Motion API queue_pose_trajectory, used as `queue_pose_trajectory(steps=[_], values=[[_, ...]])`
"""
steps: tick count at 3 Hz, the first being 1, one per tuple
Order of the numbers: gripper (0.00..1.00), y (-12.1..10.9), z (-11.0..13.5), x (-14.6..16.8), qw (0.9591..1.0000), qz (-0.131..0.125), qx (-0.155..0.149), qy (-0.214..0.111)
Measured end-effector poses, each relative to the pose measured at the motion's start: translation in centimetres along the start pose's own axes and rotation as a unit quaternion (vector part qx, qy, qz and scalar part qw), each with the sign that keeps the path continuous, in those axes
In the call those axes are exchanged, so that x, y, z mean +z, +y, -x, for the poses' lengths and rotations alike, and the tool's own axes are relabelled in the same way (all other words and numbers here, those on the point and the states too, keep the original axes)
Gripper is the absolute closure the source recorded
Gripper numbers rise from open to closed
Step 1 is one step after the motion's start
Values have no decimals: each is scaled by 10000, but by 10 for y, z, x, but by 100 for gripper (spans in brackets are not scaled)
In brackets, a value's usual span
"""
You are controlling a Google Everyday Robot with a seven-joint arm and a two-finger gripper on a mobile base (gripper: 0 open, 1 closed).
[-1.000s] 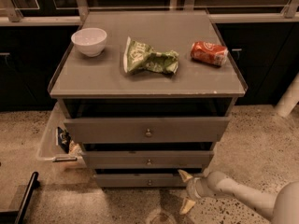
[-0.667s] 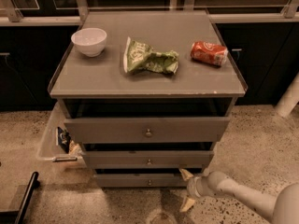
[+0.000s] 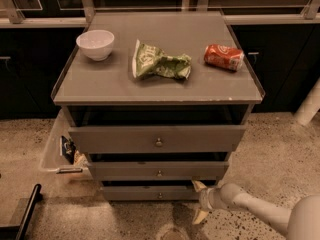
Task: Open bottom drawer
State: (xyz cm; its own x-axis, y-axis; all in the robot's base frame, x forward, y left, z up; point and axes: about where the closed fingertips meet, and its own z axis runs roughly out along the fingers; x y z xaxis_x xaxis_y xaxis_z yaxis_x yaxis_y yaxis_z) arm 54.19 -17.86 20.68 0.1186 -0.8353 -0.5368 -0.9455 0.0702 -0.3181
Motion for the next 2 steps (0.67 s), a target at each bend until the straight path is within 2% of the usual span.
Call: queue_pose_trajectory(steps=[2], values=[[0, -5, -10, 14, 9999, -18, -137, 71]])
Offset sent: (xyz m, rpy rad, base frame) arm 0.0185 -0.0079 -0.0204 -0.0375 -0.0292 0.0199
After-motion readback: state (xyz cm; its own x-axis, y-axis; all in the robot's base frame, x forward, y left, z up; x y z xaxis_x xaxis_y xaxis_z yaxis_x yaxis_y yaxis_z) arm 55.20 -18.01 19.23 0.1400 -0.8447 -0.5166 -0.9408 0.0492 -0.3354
